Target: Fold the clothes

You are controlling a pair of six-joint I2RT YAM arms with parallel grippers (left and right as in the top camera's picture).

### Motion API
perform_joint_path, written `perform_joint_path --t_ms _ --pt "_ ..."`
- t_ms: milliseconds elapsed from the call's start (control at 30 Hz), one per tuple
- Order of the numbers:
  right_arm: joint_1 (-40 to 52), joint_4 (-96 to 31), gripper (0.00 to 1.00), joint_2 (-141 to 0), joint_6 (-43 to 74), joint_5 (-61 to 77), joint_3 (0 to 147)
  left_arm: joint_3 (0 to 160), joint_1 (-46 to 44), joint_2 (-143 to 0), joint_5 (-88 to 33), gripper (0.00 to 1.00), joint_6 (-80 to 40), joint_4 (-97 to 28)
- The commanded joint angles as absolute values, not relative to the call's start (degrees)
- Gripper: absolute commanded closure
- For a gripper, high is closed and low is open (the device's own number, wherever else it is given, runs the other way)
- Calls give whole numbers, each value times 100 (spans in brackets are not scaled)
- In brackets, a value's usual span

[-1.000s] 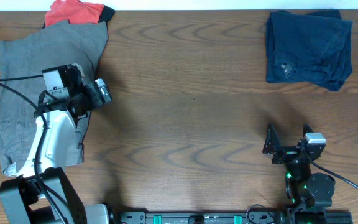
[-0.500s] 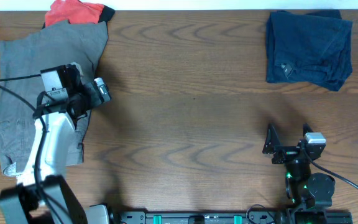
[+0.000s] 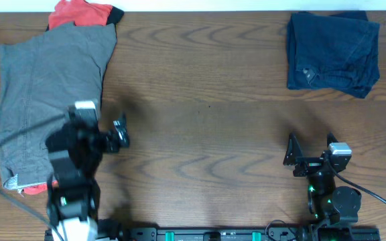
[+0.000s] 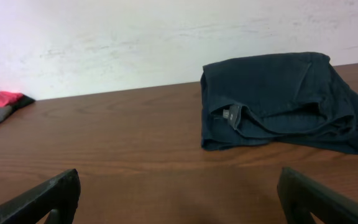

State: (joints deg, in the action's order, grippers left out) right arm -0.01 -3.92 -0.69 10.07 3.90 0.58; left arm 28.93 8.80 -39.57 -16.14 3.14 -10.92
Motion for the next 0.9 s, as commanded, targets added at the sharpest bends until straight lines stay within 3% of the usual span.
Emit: perform_joint_path --t_ms 0,300,867 --pt "56 -390 1 -27 1068 325 30 2294 794 -3013 -1577 2 727 -895" --pt "56 -390 1 -30 1068 322 30 1350 637 -1234 -1577 2 683 -655" --pt "56 -390 1 -30 1068 322 32 1203 314 -10 -1575 2 687 -499"
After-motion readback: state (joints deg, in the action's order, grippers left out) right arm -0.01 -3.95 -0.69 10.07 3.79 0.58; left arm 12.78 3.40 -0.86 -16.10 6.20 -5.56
